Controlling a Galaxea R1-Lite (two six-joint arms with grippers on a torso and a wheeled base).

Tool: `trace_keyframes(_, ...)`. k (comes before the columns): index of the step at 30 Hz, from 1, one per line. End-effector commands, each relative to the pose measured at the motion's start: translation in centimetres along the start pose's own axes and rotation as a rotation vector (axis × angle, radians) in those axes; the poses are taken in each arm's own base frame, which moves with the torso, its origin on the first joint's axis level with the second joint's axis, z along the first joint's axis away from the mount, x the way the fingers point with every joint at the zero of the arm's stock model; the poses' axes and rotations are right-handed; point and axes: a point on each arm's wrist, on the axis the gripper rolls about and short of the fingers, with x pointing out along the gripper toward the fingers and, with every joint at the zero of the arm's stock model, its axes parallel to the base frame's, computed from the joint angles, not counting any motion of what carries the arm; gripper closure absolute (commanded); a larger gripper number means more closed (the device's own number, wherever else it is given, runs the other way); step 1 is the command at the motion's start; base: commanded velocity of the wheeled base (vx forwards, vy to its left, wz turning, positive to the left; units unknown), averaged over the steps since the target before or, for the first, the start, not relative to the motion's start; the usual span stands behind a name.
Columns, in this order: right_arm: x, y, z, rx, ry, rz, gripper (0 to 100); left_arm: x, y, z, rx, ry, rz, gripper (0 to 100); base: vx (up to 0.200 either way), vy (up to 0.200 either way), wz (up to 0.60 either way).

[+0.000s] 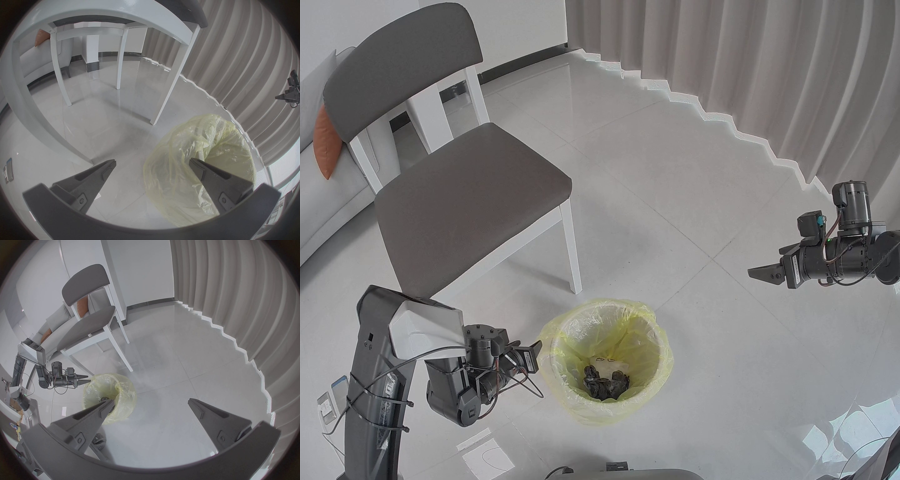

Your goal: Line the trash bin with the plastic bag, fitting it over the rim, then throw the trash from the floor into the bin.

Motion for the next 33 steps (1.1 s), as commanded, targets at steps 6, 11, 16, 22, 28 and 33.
trace_keyframes(6,-0.5,0.2,-0.3,0.000,0.001,-0.001,0,0.0,-0.1,0.0,-0.006,-0.006,-0.005,100,0.000,0.000,0.00)
trace_keyframes(11,-0.5,0.3,-0.7,-0.023,0.015,0.003,0,0.2,0.0,0.0,-0.006,-0.007,0.004,100,0.000,0.000,0.00)
trace_keyframes(16,-0.4,0.3,-0.8,-0.021,0.020,0.004,0,0.7,-0.2,-0.3,0.003,0.005,0.003,100,0.000,0.000,0.00)
trace_keyframes(22,-0.1,0.4,-1.0,-0.023,0.029,0.012,0,1.4,-0.6,0.0,0.001,0.009,-0.002,100,0.000,0.000,0.00)
trace_keyframes(28,-0.2,0.6,-0.9,-0.024,0.026,0.014,0,-0.2,0.7,1.1,-0.018,-0.030,0.019,0,0.000,0.000,0.00)
trace_keyframes(33,-0.3,0.7,-1.1,-0.024,0.029,0.016,0,-1.4,1.0,1.6,-0.117,-0.032,0.027,0,0.000,0.000,0.00)
